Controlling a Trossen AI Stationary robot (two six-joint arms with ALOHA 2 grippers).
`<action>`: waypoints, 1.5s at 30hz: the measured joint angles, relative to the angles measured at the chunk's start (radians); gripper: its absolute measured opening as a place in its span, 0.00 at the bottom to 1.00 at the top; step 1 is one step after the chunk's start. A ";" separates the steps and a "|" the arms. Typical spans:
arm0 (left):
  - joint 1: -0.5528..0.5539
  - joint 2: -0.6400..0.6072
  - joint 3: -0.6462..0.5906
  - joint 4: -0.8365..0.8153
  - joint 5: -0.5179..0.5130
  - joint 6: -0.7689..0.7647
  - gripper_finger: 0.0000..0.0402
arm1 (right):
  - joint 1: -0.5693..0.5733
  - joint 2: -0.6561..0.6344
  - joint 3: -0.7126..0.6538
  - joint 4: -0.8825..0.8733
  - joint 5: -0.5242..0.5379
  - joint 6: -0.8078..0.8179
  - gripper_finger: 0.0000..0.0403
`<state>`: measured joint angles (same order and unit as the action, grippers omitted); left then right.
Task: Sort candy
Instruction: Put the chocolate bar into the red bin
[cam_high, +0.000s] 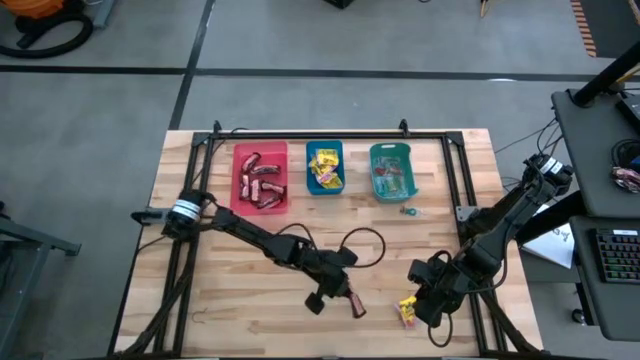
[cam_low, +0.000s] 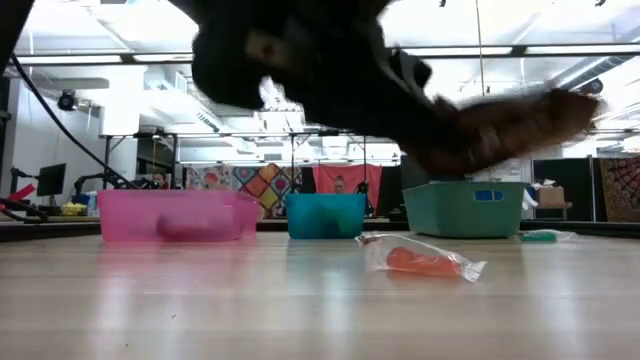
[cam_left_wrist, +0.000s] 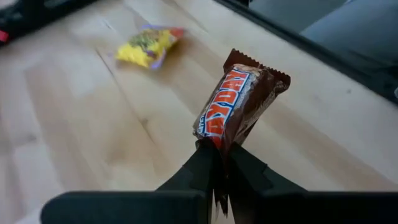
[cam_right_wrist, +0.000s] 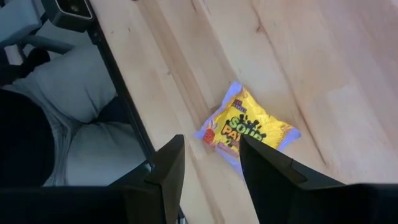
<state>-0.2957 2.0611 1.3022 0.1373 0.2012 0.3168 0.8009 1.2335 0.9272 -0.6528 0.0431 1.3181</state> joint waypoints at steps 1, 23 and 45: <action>0.003 -0.021 0.000 -0.022 0.000 0.006 0.03 | 0.000 0.000 0.000 0.000 0.010 -0.004 0.36; 0.352 -0.474 -0.013 -1.038 -0.603 -0.240 0.03 | -0.001 0.000 0.000 0.008 0.179 -0.109 0.36; 0.931 -0.462 -0.179 -0.909 -0.468 -0.111 0.03 | 0.000 0.000 0.000 0.008 0.231 -0.117 0.36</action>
<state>0.6358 1.5992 1.1236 -0.7717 -0.2671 0.2056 0.8005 1.2339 0.9268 -0.6448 0.2737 1.2007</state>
